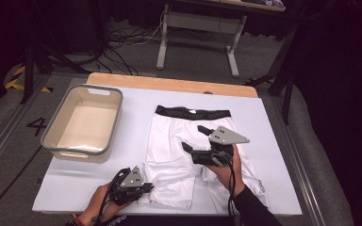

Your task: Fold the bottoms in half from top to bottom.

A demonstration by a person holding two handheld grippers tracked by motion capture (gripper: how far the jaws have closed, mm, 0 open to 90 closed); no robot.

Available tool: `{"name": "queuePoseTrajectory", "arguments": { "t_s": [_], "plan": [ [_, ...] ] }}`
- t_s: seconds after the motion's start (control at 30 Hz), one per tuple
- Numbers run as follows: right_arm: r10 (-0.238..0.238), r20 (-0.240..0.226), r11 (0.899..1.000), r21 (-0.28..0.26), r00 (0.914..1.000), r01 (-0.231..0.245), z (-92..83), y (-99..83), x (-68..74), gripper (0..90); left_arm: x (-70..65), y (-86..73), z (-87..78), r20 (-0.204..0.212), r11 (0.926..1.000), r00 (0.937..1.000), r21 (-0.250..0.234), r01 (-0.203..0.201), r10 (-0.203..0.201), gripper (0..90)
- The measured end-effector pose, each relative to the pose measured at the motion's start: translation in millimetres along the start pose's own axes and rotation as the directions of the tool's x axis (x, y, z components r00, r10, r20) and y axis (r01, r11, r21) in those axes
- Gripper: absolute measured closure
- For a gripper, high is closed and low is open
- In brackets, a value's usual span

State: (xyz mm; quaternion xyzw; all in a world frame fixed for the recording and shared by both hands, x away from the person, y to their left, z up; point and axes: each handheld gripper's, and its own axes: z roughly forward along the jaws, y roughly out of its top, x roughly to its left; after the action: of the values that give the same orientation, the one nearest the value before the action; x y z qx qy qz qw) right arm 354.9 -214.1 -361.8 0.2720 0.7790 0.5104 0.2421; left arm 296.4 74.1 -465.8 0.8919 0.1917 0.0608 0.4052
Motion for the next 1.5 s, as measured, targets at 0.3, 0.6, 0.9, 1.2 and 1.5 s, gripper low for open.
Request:
{"name": "queuePoseTrajectory", "arguments": {
  "t_s": [0.3, 0.6, 0.9, 1.2, 1.5],
  "plan": [
    [0.038, -0.074, 0.984, 0.174, 0.9965, -0.025, 81.9, 24.5, 18.9, 25.5, -0.8, -0.4, -0.1, -0.002, 1.0, 1.0, -0.005, 0.001, -0.001, 88.2],
    [0.118, 0.01, 0.909, 0.401, 0.9929, -0.112, 176.1, 0.7, 11.1, 28.9, -0.6, -0.6, -0.1, 0.019, 1.0, 0.9998, -0.004, -0.004, 0.004, 88.2],
    [0.112, 0.081, 0.862, 0.487, 0.9904, -0.137, 209.5, -9.3, 5.5, 36.2, -0.7, -1.0, -0.6, 0.039, 0.9999, 0.9991, -0.005, -0.016, 0.016, 88.2],
    [0.096, 0.096, 0.855, 0.501, 0.9907, -0.131, 213.5, -9.0, 7.9, 46.3, 0.0, -0.8, 0.2, 0.048, 0.9999, 0.9988, -0.003, -0.013, 0.013, 87.8],
    [0.114, 0.084, 0.86, 0.49, 0.9899, -0.141, 210.1, -10.0, 2.1, 87.1, 0.2, -0.8, 0.1, 0.051, 1.0, 0.9987, 0.001, -0.007, 0.007, 87.7]
  ]
}}
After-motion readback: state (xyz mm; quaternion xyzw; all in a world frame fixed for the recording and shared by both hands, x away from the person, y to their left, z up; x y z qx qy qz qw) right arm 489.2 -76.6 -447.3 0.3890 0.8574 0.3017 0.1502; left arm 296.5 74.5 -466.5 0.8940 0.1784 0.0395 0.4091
